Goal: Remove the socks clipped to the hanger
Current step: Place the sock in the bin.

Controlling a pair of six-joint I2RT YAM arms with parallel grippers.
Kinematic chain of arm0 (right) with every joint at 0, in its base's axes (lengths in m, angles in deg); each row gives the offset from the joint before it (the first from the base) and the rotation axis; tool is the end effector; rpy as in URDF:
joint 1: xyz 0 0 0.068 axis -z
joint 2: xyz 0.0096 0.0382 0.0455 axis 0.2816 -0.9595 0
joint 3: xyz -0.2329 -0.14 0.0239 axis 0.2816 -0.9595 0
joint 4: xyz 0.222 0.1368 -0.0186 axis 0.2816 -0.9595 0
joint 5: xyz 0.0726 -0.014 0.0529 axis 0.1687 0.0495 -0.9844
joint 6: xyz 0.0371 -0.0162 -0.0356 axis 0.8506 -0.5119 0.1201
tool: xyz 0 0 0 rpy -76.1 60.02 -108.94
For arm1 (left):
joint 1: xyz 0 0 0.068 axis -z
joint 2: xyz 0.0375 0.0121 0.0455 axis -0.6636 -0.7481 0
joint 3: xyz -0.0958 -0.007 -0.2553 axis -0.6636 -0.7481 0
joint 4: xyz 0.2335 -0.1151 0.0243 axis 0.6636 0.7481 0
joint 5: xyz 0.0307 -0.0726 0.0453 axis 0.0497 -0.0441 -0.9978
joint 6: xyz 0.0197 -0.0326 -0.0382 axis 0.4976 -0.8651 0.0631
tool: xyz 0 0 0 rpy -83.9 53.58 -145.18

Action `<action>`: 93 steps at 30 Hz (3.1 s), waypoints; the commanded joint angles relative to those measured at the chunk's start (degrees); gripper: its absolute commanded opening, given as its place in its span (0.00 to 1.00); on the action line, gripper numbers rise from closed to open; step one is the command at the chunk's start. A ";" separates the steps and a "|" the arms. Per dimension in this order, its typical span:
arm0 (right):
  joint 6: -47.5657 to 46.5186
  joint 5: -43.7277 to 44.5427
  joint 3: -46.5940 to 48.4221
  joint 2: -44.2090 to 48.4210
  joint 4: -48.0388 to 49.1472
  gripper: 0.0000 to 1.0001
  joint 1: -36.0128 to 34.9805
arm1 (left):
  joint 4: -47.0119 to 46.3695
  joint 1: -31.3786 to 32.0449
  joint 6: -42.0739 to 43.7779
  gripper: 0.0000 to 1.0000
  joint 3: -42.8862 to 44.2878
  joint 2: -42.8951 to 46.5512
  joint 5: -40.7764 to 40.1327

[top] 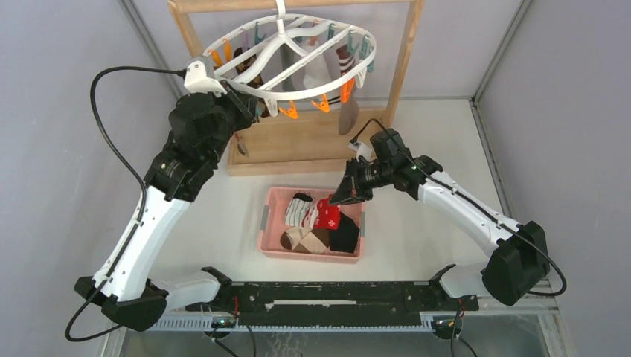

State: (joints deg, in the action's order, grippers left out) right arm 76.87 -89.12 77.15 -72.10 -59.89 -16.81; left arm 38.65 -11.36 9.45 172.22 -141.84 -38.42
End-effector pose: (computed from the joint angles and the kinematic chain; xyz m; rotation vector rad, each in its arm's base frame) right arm 0.2258 0.1762 0.3040 -0.2544 2.5812 1.4301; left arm 0.2018 -0.1035 0.4952 -0.2360 1.6498 -0.4879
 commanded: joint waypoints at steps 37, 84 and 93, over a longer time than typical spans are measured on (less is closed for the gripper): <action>-14.44 25.06 7.97 3.89 -17.61 0.61 -4.80 | 8.86 2.33 -5.88 0.08 5.91 -2.34 0.93; -23.44 30.37 10.23 -17.67 -15.23 0.39 -17.35 | 11.01 6.22 -5.40 0.60 16.01 -9.25 7.55; -25.05 28.42 9.47 -22.90 -11.53 0.46 -19.34 | 11.51 6.26 -4.84 0.99 13.60 -6.83 8.82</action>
State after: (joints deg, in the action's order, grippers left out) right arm 53.70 -59.50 85.63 -94.33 -74.81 -35.07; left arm 51.41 -5.33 3.76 185.73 -151.32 -31.26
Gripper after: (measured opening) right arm 0.439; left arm 0.909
